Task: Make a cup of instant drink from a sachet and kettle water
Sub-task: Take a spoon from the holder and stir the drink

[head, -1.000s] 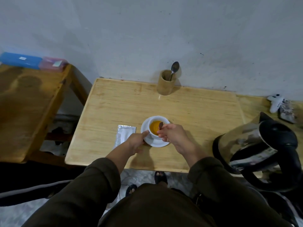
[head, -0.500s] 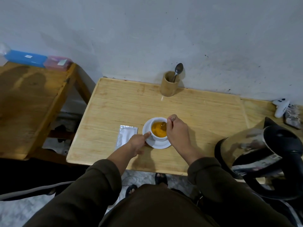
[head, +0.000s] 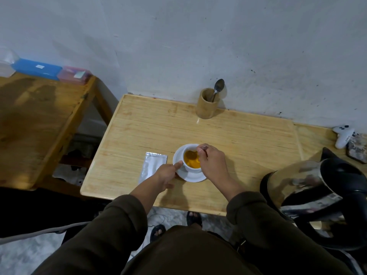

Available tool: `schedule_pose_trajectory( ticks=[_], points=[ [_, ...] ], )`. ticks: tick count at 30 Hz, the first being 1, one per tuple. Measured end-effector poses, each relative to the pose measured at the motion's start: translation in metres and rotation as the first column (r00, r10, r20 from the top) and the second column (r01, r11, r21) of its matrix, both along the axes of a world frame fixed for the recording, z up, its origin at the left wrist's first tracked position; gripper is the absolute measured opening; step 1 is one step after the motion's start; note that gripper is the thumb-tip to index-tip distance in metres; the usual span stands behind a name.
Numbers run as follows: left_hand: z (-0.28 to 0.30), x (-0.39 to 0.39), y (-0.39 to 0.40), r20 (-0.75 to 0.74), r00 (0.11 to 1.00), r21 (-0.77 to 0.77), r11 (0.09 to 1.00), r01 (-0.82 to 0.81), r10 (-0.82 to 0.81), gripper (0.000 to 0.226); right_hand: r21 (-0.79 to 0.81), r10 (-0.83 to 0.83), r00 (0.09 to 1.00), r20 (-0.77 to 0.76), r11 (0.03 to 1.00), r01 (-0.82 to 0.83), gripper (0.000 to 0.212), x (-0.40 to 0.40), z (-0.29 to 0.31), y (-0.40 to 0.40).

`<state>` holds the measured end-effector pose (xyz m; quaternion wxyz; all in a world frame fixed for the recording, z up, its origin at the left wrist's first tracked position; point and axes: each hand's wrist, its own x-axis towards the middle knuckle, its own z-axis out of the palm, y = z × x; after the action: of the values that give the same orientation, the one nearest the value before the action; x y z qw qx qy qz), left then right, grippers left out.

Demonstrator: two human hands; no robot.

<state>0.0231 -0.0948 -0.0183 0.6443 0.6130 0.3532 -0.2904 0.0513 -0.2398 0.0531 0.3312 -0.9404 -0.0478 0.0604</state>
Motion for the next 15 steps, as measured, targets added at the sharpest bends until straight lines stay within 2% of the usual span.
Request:
schedule_pose_trajectory(
  ticks=[4, 9, 15],
  points=[
    [-0.0012, -0.0005, 0.0004, -0.006, 1.000, -0.007, 1.000, -0.003, 0.003, 0.051, 0.005, 0.044, 0.999, -0.030, 0.999, -0.044, 0.027, -0.0006, 0.0061, 0.0004],
    [-0.0036, -0.0001, -0.0001, -0.008, 1.000, -0.013, 1.000, -0.010, 0.010, 0.056, -0.092, 0.049, 0.999, -0.002, 0.995, -0.049, 0.031, 0.0020, 0.0056, -0.0031],
    [-0.0037, -0.0003, -0.0012, -0.001, 1.000, -0.004, 1.000, -0.016, 0.016, 0.057, -0.040, 0.030, 0.999, 0.032, 0.999, -0.029, 0.027, 0.0001, 0.0053, -0.0044]
  ],
)
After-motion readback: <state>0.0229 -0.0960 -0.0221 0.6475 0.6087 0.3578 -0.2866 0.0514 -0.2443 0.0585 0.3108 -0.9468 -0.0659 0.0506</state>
